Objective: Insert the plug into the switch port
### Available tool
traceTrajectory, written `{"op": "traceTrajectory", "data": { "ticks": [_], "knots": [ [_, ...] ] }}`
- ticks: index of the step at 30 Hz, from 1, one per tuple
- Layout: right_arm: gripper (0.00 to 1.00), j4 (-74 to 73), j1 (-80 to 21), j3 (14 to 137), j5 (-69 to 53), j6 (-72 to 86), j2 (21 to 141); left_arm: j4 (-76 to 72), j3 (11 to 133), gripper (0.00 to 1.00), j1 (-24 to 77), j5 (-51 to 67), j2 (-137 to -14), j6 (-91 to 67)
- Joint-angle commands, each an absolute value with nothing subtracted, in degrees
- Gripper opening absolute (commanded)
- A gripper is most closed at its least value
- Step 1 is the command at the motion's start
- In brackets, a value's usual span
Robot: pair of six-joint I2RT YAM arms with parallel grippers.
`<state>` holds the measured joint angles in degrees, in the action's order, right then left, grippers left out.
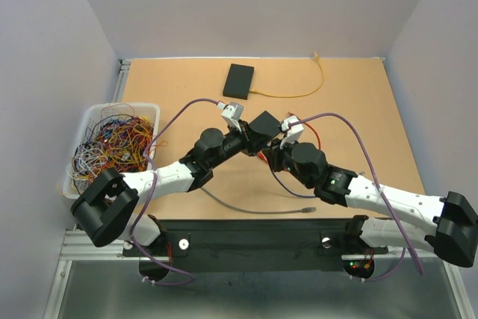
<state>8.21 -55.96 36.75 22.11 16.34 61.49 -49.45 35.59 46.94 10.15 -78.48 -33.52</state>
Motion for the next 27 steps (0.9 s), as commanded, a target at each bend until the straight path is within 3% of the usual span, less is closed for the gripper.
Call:
{"op": "traceTrajectory", "data": {
  "ticks": [1, 12, 21, 25, 27],
  "knots": [
    [0.2, 12.0, -56.1, 38.9, 23.9, 16.8, 59.9, -52.0, 36.3, 0.0, 47.5, 9.6, -75.7, -32.9],
    [0.11, 12.4, -56.1, 37.0, 25.6, 17.1, 55.5, -50.0, 36.2, 0.0, 47.5, 6.6, -76.7, -32.8],
    [0.1, 12.3, -56.1, 35.1, 26.6, 17.1, 50.8, -49.2, 36.7, 0.0, 47.2, 4.0, -80.2, -33.7],
    [0.08, 12.4, -56.1, 34.5, 26.9, 17.2, 49.5, -48.6, 36.9, 0.02, 46.6, 3.2, -81.7, -34.6],
    [0.07, 12.3, -56.0, 34.3, 27.0, 17.3, 49.2, -48.3, 36.8, 0.1, 46.2, 3.1, -82.1, -35.2]
  ]
}}
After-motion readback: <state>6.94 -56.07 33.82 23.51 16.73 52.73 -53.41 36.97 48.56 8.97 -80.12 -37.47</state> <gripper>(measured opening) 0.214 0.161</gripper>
